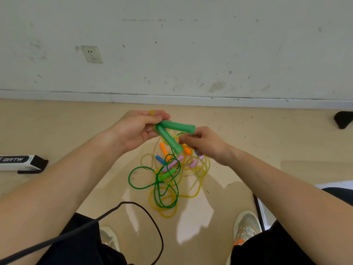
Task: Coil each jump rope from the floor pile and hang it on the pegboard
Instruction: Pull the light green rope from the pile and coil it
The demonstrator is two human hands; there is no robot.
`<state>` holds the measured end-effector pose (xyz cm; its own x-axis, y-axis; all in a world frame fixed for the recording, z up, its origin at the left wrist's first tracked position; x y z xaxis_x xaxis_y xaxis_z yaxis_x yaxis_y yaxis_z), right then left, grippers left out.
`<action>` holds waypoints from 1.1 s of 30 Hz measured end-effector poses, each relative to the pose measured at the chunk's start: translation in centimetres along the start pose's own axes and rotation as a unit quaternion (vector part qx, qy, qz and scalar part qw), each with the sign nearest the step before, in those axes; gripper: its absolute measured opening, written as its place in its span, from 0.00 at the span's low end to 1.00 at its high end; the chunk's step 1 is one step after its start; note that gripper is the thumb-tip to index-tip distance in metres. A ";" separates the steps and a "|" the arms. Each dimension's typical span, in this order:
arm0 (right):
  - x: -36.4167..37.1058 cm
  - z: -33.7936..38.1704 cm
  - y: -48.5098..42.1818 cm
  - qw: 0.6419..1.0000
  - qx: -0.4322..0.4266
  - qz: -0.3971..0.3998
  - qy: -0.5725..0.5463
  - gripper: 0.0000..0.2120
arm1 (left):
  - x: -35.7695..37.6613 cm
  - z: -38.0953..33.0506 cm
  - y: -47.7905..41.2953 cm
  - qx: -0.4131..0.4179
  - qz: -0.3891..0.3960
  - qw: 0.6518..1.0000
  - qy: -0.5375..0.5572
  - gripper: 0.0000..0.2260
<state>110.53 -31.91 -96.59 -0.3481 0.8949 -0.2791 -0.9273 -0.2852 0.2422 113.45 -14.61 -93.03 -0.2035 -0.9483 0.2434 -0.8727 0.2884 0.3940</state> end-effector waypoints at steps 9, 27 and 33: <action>-1.2 0.7 -0.2 0.998 0.023 0.006 -0.062 0.10 | 1.4 0.0 0.8 0.054 0.031 0.970 -0.236 0.08; -1.3 1.4 0.0 0.998 0.034 -0.049 -0.003 0.05 | 1.9 2.2 -0.4 0.030 0.074 0.898 -0.432 0.09; 0.8 0.9 0.3 0.993 0.121 0.010 -0.005 0.11 | 0.9 0.5 -1.0 0.146 -0.048 0.835 -0.529 0.09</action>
<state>110.08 -30.93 -95.87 -0.3636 0.8937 -0.2630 -0.8597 -0.2131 0.4643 113.87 -15.84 -93.63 -0.2688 -0.5959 -0.7567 -0.9472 0.3060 0.0955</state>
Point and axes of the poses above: each hand's wrist, its own y-axis away from the middle knuckle, its own x-axis out of the palm, z = x × y, the point moved 8 cm from there along -y, towards the middle knuckle, and after that the axes turned 4 degrees about z, right-handed, at the moved point
